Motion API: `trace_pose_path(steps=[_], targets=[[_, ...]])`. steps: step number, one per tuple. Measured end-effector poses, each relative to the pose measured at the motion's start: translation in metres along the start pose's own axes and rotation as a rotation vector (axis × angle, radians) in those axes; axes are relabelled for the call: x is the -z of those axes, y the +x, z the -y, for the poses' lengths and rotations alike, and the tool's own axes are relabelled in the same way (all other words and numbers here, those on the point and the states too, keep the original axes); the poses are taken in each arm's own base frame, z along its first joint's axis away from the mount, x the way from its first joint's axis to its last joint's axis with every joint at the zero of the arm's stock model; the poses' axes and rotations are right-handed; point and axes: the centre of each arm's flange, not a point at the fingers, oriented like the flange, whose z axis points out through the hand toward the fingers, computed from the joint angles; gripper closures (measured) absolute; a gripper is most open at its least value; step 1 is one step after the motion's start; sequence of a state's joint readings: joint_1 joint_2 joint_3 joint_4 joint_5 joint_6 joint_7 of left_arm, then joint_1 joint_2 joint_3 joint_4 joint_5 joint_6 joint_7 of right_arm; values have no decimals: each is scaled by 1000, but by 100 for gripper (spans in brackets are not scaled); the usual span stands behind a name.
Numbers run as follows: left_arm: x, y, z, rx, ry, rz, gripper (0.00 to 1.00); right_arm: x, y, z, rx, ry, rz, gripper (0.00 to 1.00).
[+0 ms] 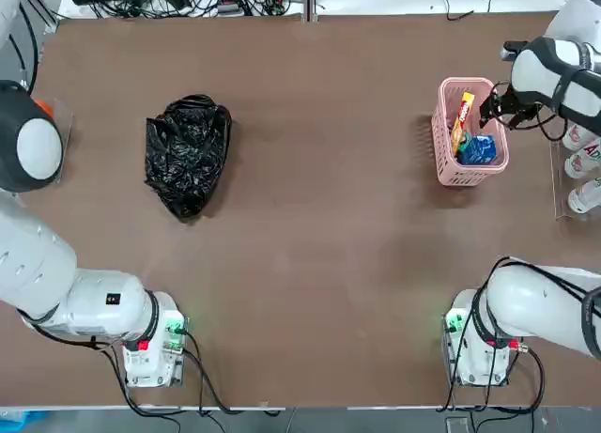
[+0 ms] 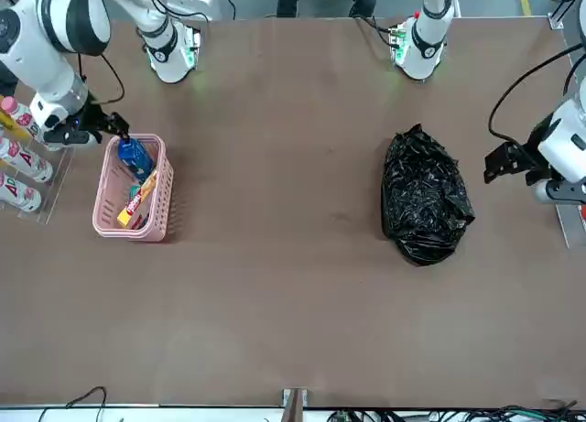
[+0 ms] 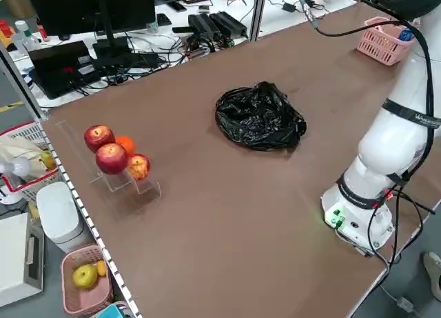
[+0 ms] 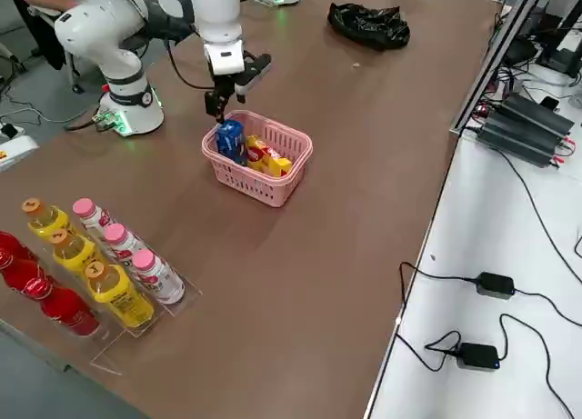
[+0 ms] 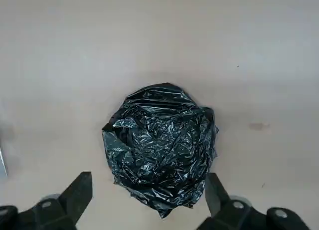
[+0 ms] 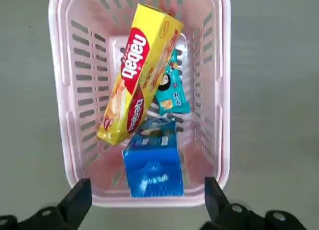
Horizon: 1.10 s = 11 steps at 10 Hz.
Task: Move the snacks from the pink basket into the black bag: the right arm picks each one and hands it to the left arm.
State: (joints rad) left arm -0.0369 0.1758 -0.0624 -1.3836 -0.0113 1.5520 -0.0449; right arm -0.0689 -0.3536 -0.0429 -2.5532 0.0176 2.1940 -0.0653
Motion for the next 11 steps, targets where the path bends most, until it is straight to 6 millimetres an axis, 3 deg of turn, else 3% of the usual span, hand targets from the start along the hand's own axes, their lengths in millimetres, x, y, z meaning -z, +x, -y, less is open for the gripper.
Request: trace_pose_path(steps=[5, 11], targets=[[-1, 0, 0, 0, 0, 3, 0, -16, 9, 7, 81, -3, -6, 0], [-3, 0, 4, 3, 0, 7, 0, -46, 10, -19, 39, 17, 17, 0]])
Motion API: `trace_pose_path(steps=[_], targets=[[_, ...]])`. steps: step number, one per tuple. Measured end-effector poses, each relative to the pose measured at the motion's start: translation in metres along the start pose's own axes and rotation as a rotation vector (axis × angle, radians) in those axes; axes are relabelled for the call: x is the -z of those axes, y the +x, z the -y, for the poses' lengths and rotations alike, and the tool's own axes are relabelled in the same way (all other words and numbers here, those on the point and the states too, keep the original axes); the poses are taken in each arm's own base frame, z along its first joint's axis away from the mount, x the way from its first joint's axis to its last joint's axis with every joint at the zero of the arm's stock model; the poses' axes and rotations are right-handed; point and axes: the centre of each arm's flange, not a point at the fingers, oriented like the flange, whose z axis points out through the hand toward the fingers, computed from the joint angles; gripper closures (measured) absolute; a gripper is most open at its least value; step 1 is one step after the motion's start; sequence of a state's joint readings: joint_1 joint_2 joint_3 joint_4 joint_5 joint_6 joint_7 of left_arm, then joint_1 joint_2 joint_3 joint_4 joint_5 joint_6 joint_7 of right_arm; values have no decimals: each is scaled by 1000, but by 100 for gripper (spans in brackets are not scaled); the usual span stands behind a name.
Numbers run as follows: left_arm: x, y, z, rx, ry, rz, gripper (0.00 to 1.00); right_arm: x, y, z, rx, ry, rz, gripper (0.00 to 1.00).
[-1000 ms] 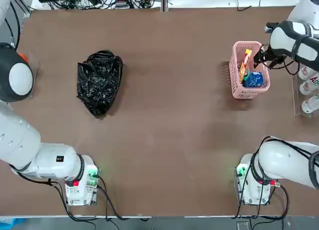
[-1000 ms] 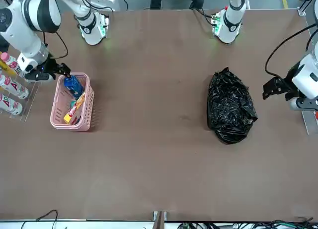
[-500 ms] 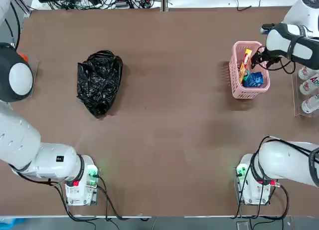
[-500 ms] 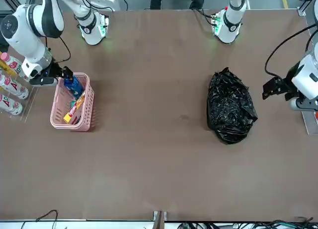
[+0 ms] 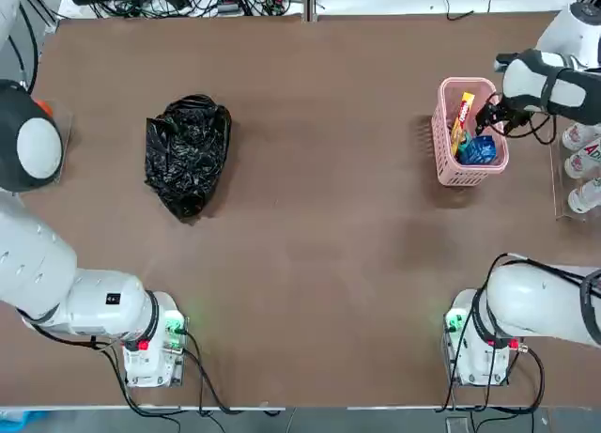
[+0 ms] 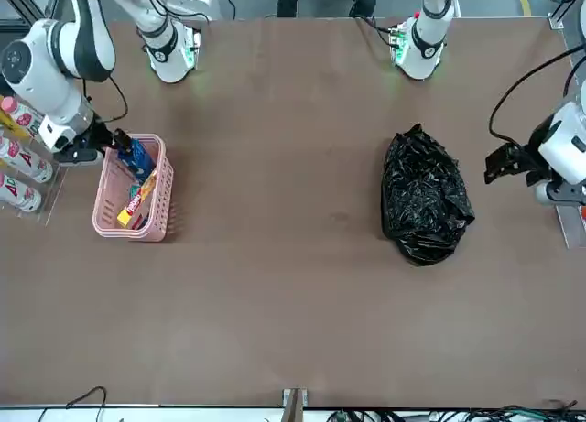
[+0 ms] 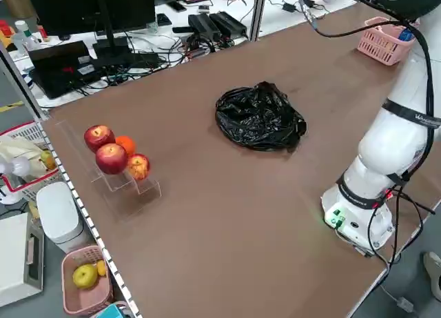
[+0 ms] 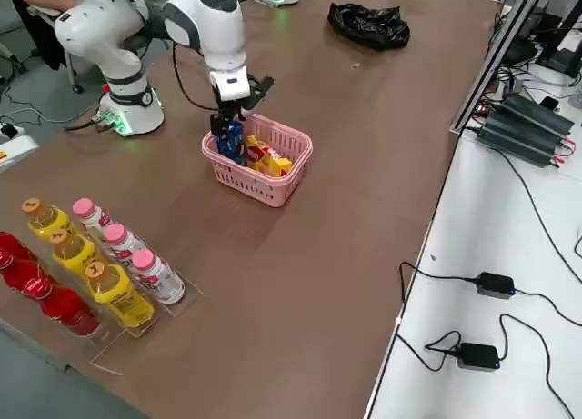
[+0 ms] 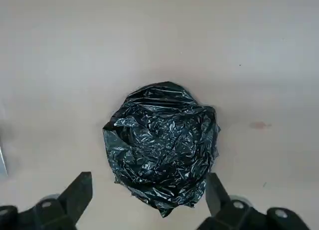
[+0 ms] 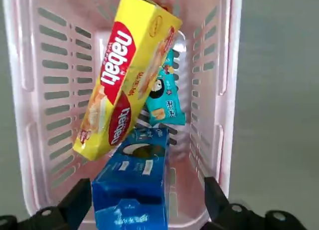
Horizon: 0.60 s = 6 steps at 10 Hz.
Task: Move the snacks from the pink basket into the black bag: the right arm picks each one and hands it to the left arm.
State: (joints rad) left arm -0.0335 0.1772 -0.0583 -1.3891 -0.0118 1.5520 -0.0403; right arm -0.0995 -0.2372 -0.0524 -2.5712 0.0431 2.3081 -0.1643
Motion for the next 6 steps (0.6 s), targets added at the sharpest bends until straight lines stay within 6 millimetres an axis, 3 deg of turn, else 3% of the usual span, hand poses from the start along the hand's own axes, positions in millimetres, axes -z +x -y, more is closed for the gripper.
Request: trace_pose_path(steps=[6], targets=[[0, 0, 1, 2, 0, 1, 0, -9, -4, -1, -28, 26, 10, 0]])
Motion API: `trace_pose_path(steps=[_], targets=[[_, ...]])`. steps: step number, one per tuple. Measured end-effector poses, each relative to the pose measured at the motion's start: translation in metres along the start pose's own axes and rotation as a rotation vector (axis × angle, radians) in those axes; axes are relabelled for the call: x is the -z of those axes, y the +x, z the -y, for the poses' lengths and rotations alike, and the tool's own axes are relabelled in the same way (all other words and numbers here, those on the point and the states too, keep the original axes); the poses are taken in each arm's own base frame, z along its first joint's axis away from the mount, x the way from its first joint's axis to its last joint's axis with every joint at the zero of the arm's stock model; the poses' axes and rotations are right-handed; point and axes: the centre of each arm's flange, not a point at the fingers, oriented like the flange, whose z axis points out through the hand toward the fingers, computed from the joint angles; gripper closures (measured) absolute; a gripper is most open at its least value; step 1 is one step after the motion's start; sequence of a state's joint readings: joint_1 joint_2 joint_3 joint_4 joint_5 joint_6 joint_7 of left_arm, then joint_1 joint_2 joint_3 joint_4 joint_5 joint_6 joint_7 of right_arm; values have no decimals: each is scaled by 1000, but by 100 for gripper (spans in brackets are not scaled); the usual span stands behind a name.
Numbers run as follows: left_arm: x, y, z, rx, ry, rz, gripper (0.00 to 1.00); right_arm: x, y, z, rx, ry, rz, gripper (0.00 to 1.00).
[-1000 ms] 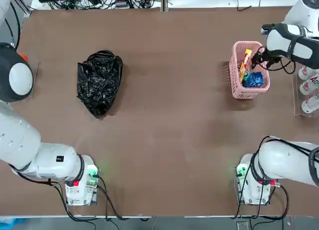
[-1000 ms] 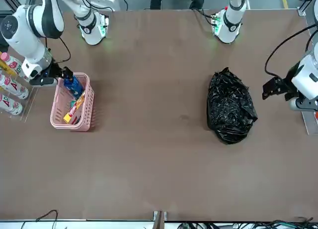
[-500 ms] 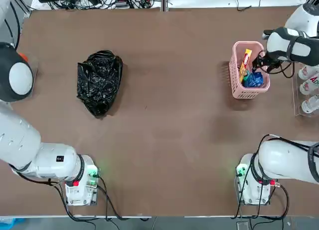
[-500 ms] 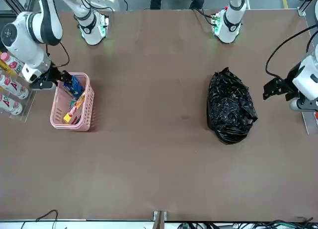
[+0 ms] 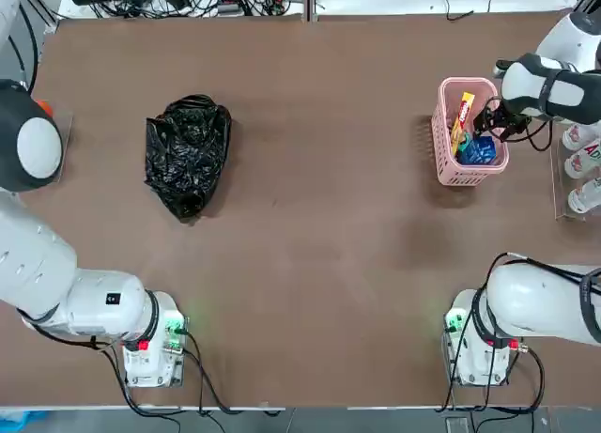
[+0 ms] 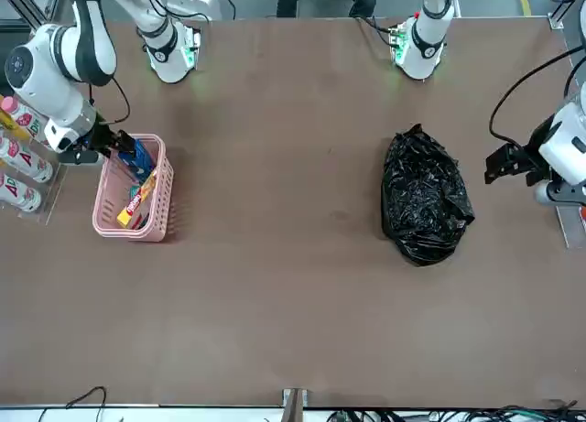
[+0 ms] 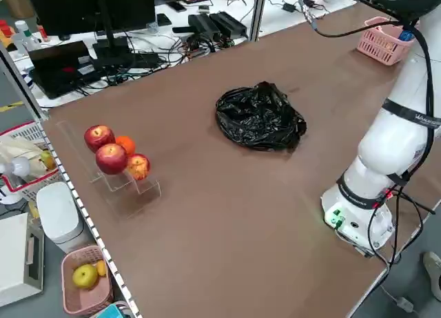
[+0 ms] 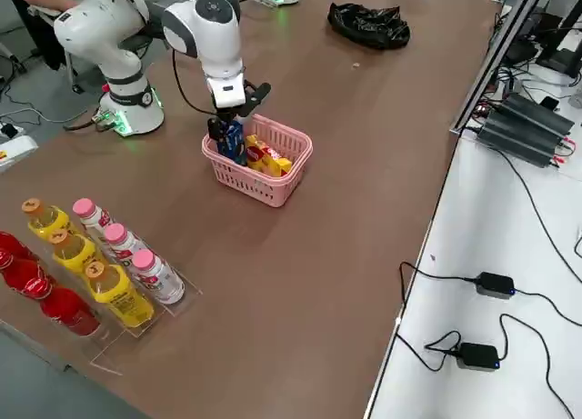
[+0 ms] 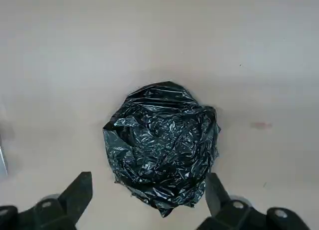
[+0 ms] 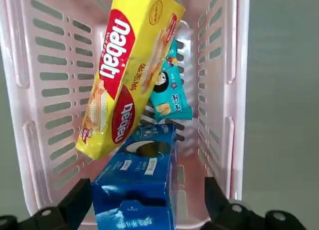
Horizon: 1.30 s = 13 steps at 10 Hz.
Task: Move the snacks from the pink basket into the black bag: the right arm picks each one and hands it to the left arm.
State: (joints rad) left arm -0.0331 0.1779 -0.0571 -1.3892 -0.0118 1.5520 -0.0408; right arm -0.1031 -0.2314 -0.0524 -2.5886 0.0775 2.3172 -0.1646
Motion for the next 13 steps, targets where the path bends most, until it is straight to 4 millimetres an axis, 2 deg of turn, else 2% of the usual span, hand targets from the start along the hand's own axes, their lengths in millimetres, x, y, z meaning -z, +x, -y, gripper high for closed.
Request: trace_pose_path(steps=[13], targets=[[0, 0, 3, 11, 0, 0, 0, -3, -6, 10, -14, 39, 63, 0]])
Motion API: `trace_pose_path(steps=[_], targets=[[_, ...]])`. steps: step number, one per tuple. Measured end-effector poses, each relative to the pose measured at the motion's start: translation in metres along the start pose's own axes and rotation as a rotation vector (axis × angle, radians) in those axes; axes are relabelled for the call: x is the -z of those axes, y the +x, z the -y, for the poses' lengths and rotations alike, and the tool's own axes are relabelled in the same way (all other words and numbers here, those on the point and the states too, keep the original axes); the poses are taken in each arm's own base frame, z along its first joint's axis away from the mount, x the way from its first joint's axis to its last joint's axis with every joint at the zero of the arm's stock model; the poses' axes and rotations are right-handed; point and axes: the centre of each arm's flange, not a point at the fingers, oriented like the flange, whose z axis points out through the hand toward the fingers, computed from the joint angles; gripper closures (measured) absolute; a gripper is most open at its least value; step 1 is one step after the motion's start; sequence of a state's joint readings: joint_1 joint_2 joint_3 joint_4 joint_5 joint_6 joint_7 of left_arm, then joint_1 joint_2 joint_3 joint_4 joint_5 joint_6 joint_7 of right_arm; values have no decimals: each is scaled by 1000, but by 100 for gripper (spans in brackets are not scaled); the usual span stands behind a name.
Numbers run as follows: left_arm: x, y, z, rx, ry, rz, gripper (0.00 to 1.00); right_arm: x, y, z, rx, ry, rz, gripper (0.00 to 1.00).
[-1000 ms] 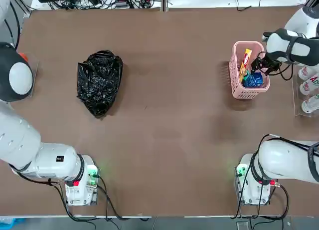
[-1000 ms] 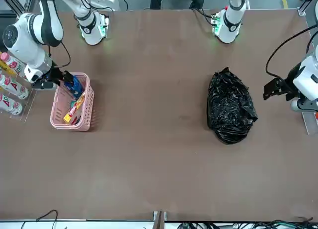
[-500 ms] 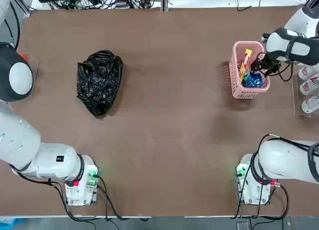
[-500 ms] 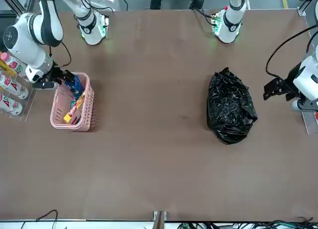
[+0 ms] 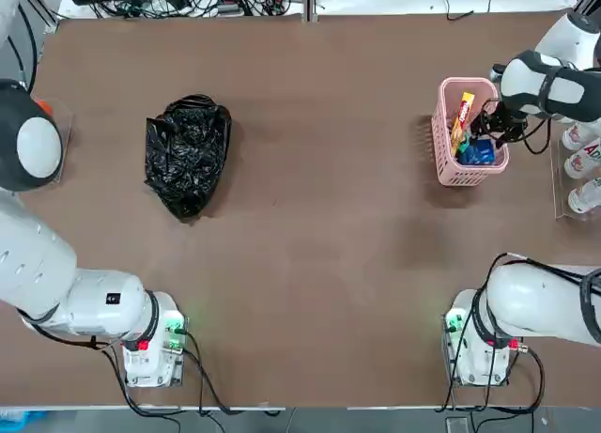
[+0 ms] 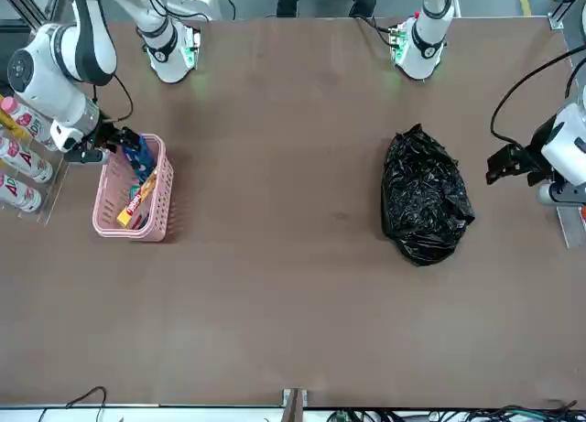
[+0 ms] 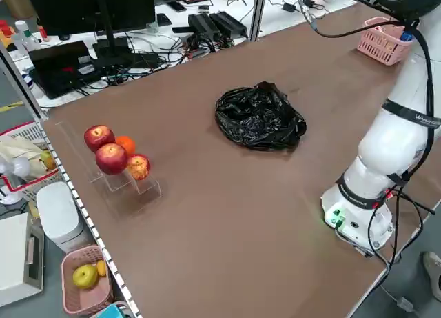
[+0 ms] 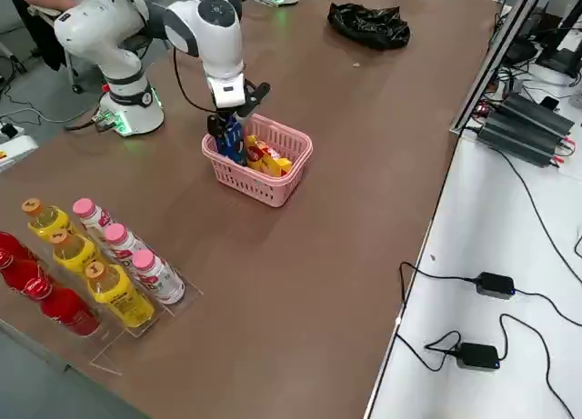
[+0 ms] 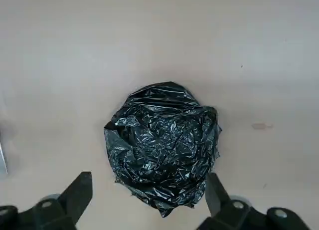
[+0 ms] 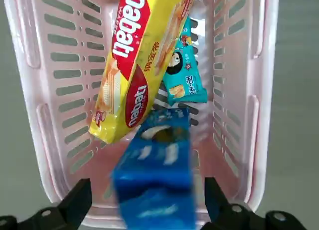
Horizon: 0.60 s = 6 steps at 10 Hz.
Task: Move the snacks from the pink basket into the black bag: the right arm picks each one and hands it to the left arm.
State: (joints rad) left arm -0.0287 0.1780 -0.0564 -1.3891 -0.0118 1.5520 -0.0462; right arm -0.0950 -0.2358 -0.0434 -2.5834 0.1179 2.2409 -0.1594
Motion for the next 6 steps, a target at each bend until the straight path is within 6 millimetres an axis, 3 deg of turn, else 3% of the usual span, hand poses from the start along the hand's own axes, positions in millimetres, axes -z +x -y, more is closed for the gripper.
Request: trace_pose_path(steps=[6], targets=[[0, 0, 1, 1, 0, 0, 0, 6, 4, 3, 8, -1, -14, 0]])
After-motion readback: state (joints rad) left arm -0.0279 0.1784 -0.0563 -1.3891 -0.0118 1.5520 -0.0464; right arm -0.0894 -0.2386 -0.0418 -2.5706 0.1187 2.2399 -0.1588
